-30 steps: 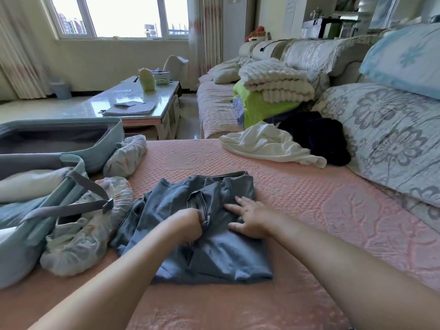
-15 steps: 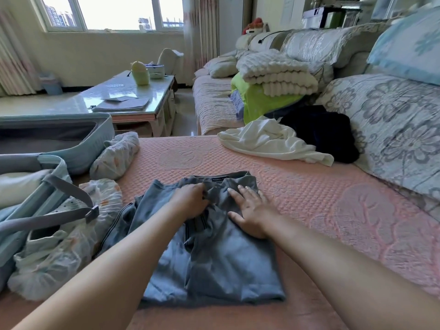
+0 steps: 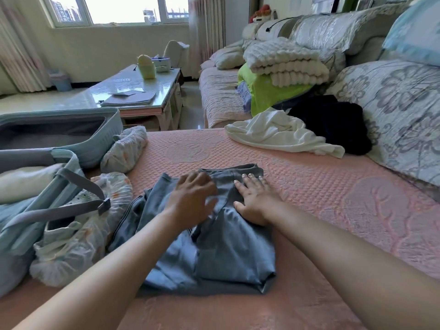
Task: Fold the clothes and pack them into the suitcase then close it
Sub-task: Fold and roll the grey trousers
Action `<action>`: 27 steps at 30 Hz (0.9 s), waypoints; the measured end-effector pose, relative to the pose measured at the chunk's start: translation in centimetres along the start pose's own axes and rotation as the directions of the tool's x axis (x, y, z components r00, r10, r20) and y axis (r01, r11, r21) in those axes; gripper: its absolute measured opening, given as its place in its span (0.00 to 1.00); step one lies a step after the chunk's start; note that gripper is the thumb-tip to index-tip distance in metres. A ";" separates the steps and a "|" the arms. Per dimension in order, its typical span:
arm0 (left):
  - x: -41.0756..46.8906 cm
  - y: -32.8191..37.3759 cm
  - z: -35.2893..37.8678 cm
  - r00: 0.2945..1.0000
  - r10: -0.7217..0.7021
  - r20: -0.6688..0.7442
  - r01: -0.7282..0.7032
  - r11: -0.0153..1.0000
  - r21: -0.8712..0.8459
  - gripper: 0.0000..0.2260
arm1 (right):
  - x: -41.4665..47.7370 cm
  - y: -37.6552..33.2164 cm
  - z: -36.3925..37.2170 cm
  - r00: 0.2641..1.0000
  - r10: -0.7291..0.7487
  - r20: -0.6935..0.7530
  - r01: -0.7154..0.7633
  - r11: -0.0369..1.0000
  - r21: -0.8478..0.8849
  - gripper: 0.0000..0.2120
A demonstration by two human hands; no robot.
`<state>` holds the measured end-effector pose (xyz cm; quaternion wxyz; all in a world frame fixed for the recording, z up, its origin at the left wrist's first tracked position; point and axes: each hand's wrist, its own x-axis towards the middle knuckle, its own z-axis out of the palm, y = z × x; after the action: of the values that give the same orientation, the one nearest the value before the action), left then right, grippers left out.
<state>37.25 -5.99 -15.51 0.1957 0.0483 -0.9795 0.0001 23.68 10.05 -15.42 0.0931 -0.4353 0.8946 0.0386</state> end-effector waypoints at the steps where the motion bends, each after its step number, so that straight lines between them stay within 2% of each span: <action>1: -0.9 0.9 -0.3 0.997 0.058 0.044 -0.054 0.995 -0.081 0.18 | -0.8 -0.4 -0.2 1.000 -0.027 -0.003 0.027 0.999 0.023 0.35; 3: -3.2 2.4 -0.8 0.972 0.172 0.160 -0.143 0.974 -0.175 0.24 | -2.5 -1.0 -0.3 0.994 -0.105 0.013 0.104 0.991 0.089 0.36; 5: -5.5 3.0 -1.4 0.933 0.281 0.223 -0.254 0.957 -0.143 0.31 | -4.3 -1.2 -0.2 0.984 -0.167 0.062 0.156 0.976 0.153 0.37; 9: -8.0 3.0 -3.6 0.884 0.383 0.269 -0.358 0.923 -0.141 0.36 | -7.1 -0.8 0.1 0.974 -0.159 0.164 0.139 0.982 0.127 0.40; 11: -8.4 3.3 -4.3 0.877 0.412 0.249 -0.390 0.911 -0.134 0.30 | -8.3 -0.8 0.1 0.970 -0.167 0.177 0.156 0.985 0.079 0.41; 13: -8.6 3.7 -4.5 0.887 0.424 0.185 -0.403 0.904 -0.143 0.17 | -9.3 -0.8 0.1 0.961 -0.202 0.187 0.203 0.979 0.013 0.40; 15: -8.6 4.2 -5.0 0.907 0.372 0.197 -0.336 0.922 -0.192 0.13 | -10.1 -1.0 0.2 0.952 -0.210 0.222 0.227 0.972 -0.054 0.39; 17: -8.8 4.5 -5.4 0.913 0.291 0.285 -0.211 0.937 -0.279 0.16 | -10.6 -1.2 0.5 0.946 -0.179 0.270 0.207 0.975 -0.080 0.39; 19: -9.3 4.9 -5.8 0.919 0.188 0.347 -0.084 0.952 -0.294 0.17 | -10.9 -1.6 0.5 0.947 -0.133 0.294 0.172 0.979 -0.110 0.42; 22: -9.8 5.0 -6.1 0.949 0.022 0.314 0.086 0.941 -0.328 0.12 | -11.3 -2.9 -0.8 0.965 -0.145 0.218 0.176 0.976 -0.130 0.37; 25: -10.8 4.3 -6.2 0.942 -0.237 0.238 0.297 0.919 -0.259 0.10 | -11.3 -4.9 -1.8 0.975 -0.211 0.066 0.215 0.974 -0.068 0.31; 27: -12.1 3.2 -6.3 0.882 -0.412 0.230 0.436 0.898 -0.060 0.08 | -10.9 -6.6 -1.8 0.968 -0.253 0.003 0.253 0.967 -0.040 0.31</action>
<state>50.48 -1.49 -14.27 0.0882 0.2504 -0.9587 -0.1018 35.22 14.10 -11.36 0.0875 -0.5476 0.8310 0.0441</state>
